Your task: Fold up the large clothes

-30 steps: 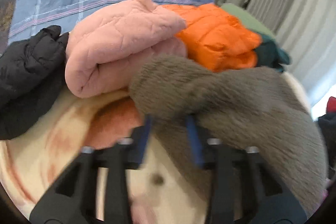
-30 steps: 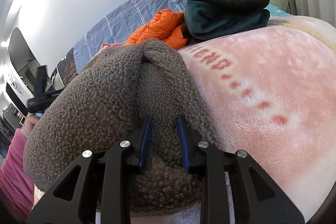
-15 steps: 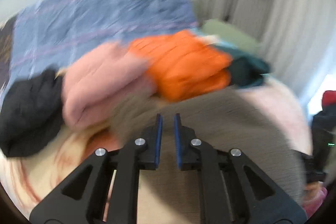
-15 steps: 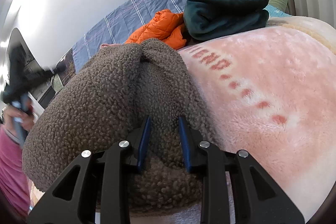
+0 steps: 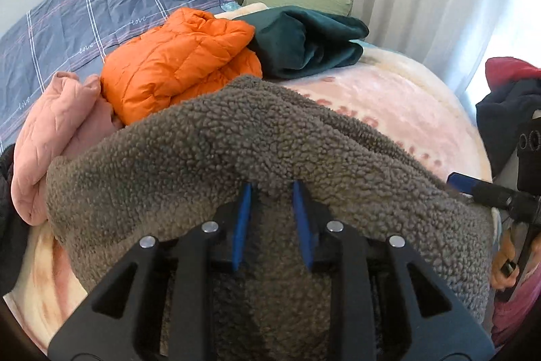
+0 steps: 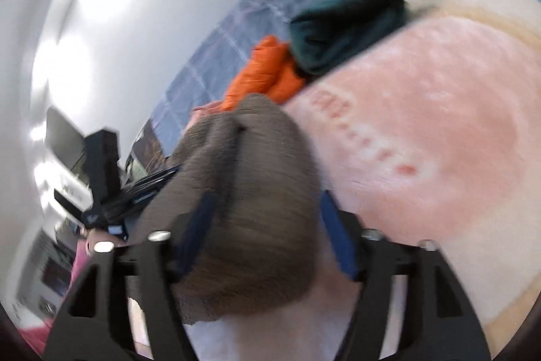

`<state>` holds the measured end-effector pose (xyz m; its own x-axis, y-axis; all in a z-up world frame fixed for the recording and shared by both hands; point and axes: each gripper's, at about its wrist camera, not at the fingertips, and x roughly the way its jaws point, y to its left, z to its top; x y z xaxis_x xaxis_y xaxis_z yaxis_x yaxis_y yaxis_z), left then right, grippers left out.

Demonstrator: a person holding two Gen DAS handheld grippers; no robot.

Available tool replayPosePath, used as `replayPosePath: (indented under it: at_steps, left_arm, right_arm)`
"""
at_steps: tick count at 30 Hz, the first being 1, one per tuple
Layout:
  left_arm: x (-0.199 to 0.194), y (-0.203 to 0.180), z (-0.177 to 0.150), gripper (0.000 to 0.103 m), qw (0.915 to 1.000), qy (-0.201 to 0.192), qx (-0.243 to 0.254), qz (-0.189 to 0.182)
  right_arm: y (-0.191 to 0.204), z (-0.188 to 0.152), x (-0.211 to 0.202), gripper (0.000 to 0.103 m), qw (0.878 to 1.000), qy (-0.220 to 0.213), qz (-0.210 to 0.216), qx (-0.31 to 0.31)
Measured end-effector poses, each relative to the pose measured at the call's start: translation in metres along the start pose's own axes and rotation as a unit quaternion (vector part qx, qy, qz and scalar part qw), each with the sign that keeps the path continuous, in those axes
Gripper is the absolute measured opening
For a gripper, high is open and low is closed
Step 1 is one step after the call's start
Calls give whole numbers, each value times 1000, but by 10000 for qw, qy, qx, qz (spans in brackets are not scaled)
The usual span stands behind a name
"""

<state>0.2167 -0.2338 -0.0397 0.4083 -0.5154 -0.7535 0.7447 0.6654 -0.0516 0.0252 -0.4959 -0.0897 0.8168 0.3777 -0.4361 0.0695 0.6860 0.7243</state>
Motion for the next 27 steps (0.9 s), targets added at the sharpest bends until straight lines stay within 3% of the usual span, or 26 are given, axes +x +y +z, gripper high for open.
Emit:
replayPosePath:
  at_steps: [4, 8, 15, 21, 22, 23, 25, 27]
  left_arm:
    - [7, -11, 1, 26, 9996, 8, 192, 207]
    - [7, -11, -2, 26, 9995, -38, 200, 240]
    - [6, -8, -2, 26, 9996, -79, 171, 204]
    - [6, -8, -1, 26, 9998, -50, 131, 160]
    - [5, -8, -2, 26, 9998, -66, 123, 156]
    - [5, -7, -1, 26, 9998, -68, 114, 147]
    - [5, -7, -1, 26, 9998, -88, 97, 129]
    - [5, -8, 0, 26, 9998, -103, 103, 116]
  right_arm:
    - [-28, 0, 19, 72, 9934, 627, 539, 794]
    - [-29, 6, 40, 78, 9869, 1057, 827, 897]
    - [-31, 9, 59, 78, 9716, 1837, 661, 1338]
    - [-29, 12, 85, 79, 9692, 1904, 520, 1472]
    - [-28, 13, 85, 74, 9697, 1882, 524, 1467]
    - [-28, 12, 83, 56, 9700, 1855, 576, 1460]
    - [-30, 9, 80, 44, 9697, 1789, 716, 1503]
    - [-35, 8, 75, 39, 9714, 1661, 846, 1470]
